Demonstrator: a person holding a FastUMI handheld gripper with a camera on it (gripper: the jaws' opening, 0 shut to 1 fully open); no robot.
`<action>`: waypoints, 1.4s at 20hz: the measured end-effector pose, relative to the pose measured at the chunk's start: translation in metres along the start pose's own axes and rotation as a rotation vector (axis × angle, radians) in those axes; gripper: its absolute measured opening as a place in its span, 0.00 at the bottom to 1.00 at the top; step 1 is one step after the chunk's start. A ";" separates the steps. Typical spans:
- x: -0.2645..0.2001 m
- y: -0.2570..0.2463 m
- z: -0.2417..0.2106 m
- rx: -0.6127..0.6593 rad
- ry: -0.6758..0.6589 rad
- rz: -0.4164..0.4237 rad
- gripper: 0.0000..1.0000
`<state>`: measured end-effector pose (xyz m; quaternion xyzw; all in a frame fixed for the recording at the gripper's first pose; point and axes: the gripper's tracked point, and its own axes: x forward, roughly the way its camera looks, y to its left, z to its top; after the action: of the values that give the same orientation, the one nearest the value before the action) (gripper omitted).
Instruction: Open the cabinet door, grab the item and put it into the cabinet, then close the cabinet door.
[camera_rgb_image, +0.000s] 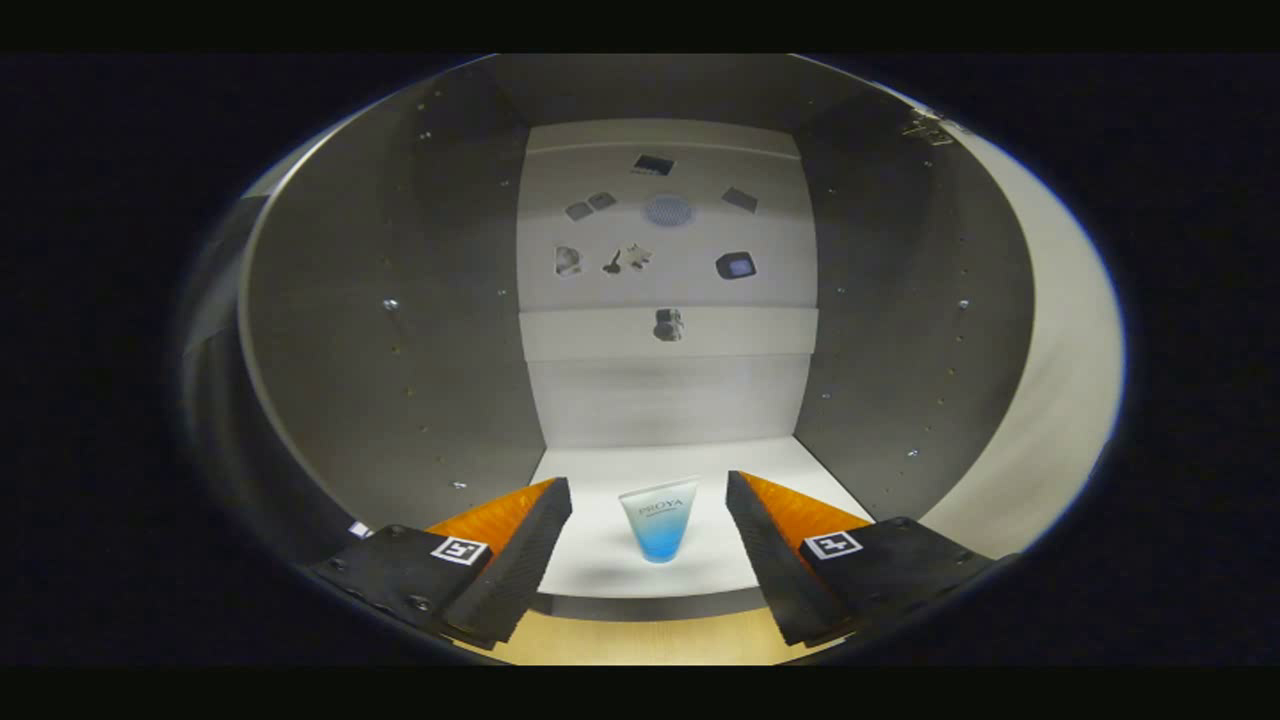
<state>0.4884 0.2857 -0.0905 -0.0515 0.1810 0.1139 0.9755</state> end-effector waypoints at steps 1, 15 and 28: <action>-0.016 0.005 0.002 0.012 -0.026 0.010 0.99; -0.267 -0.028 -0.058 -0.010 -0.206 -0.113 0.99; -0.427 -0.211 -0.119 0.071 -0.238 -0.422 0.99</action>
<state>0.1110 -0.0224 -0.0333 -0.0399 0.0539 -0.0936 0.9933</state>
